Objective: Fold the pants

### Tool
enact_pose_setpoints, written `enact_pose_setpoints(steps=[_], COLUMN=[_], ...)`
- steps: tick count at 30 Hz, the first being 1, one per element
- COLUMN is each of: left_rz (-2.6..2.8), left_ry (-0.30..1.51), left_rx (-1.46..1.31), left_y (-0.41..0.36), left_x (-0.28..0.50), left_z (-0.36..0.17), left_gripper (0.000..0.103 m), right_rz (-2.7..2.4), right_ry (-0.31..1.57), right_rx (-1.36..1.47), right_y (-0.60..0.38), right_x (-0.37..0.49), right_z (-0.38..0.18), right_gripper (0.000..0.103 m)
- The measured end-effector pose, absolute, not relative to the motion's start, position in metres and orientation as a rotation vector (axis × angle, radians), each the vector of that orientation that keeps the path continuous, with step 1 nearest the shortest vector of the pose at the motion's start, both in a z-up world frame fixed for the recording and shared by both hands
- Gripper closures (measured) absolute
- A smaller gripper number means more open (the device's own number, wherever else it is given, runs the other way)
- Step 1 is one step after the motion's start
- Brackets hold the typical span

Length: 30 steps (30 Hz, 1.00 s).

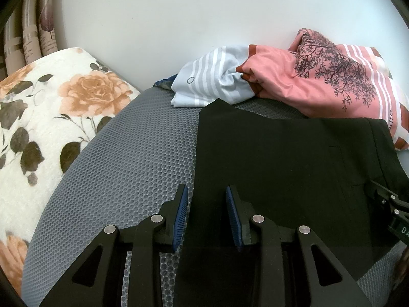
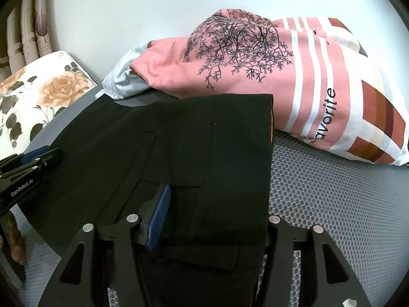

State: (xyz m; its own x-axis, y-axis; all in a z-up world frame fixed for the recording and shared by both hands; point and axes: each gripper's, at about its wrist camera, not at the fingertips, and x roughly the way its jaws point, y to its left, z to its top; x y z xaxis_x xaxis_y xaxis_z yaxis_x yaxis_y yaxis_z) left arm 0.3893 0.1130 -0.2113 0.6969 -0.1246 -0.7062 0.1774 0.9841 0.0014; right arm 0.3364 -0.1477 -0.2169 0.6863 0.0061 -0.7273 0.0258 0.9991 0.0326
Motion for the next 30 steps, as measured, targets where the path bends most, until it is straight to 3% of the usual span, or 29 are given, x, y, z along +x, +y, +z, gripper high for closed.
enact_pose_setpoints(steps=[30], left_rz=[-0.144], left_ry=[0.772], left_rx=[0.076], left_y=[0.1141], left_x=[0.3869], left_z=[-0.2117], left_gripper=[0.07], right_rz=[-0.05], right_ry=[0.821], right_rx=[0.012], right_y=[-0.1449], right_x=[0.3374], right_z=[-0.2179], right_gripper=[0.033])
